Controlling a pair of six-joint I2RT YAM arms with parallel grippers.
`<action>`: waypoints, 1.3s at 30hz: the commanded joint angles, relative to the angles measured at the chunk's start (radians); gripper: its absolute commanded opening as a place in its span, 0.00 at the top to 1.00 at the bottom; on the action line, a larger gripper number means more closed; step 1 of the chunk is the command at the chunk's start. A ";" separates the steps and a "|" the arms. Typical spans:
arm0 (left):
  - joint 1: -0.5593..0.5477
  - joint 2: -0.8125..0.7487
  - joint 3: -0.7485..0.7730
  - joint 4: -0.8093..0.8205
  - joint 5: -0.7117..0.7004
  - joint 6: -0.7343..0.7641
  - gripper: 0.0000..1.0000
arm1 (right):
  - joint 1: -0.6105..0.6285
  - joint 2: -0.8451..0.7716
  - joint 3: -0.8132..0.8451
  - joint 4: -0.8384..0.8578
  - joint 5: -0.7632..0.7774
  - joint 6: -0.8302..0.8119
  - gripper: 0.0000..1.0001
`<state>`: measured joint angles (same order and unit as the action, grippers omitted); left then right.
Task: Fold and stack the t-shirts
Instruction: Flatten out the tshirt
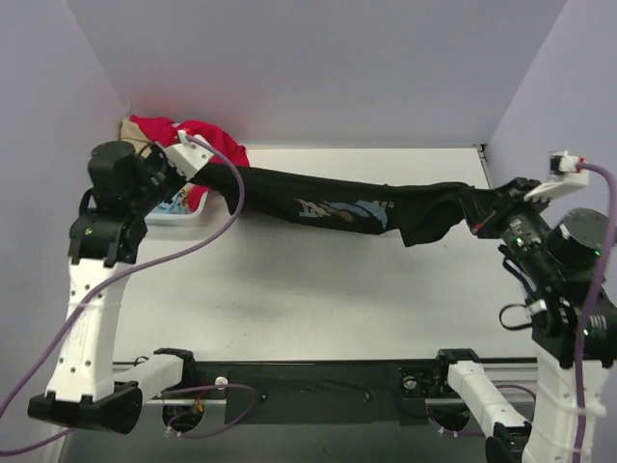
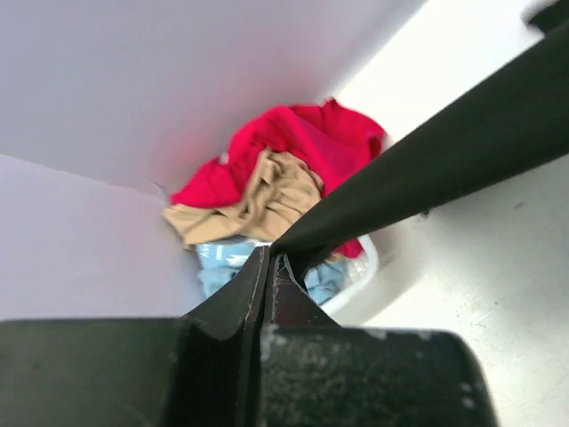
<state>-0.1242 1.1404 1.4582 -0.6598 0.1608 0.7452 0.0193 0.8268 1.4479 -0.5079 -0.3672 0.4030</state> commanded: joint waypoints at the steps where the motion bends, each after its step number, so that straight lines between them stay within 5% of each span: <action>1: 0.005 -0.088 0.184 -0.211 -0.019 -0.040 1.00 | -0.004 -0.017 0.150 -0.194 -0.024 0.008 1.00; 8: 0.005 -0.117 0.404 -0.296 -0.069 -0.014 1.00 | -0.004 -0.058 0.342 -0.271 -0.065 0.000 1.00; 13: 0.006 -0.056 0.419 -0.227 -0.090 -0.004 1.00 | -0.004 0.000 0.378 -0.264 -0.033 -0.038 1.00; 22: -0.006 0.186 0.399 0.075 -0.081 -0.064 1.00 | -0.005 0.405 0.456 -0.074 -0.029 -0.119 1.00; 31: -0.063 0.517 0.802 0.195 -0.228 -0.121 1.00 | -0.007 0.764 0.963 -0.027 0.028 -0.062 1.00; 35: -0.065 0.607 0.974 0.111 -0.224 -0.107 1.00 | -0.010 0.736 0.974 -0.012 0.043 -0.070 1.00; 39: -0.068 0.587 0.905 0.095 -0.210 -0.070 1.00 | -0.012 0.629 0.789 -0.004 0.031 -0.107 1.00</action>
<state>-0.1905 1.7630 2.3676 -0.5972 -0.0338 0.6598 0.0181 1.5955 2.3428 -0.5934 -0.3412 0.3290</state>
